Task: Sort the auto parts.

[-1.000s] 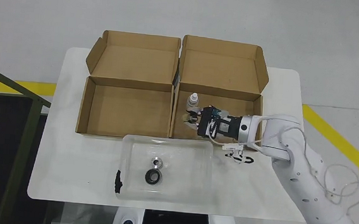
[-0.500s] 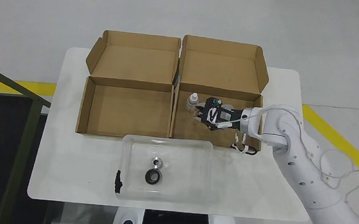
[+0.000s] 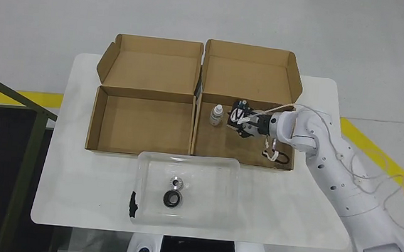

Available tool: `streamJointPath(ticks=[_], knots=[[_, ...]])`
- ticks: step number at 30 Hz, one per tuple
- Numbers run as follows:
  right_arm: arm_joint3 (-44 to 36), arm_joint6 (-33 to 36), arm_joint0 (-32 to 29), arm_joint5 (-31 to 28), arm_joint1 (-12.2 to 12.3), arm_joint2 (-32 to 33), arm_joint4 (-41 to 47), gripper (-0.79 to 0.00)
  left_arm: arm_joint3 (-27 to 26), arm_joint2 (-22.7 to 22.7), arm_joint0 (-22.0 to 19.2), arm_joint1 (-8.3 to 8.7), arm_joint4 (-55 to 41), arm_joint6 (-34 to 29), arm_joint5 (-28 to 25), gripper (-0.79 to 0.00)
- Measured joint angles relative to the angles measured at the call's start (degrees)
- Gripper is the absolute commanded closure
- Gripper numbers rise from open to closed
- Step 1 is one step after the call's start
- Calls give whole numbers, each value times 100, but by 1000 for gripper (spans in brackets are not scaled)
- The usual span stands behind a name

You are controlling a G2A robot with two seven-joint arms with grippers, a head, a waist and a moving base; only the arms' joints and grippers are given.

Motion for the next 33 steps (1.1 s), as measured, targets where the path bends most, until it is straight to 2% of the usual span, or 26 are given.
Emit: streamJointPath(ticks=[13, 16, 21, 27, 33], knots=[[720, 56, 332, 146, -173, -430, -43, 0, 0, 0, 0, 0, 0, 0, 0, -785], [805, 49, 376, 185, -202, -486, -62, -99, 0, 0, 0, 0, 0, 0, 0, -785], [892, -10, 420, 252, -242, -553, -107, -305, 0, 0, 0, 0, 0, 0, 0, -785], [750, -11, 400, 211, -224, -458, -50, -372, 0, 0, 0, 0, 0, 0, 0, -785], [274, 111, 182, 120, -99, -115, 38, -391, 0, 0, 0, 0, 0, 0, 0, -785]])
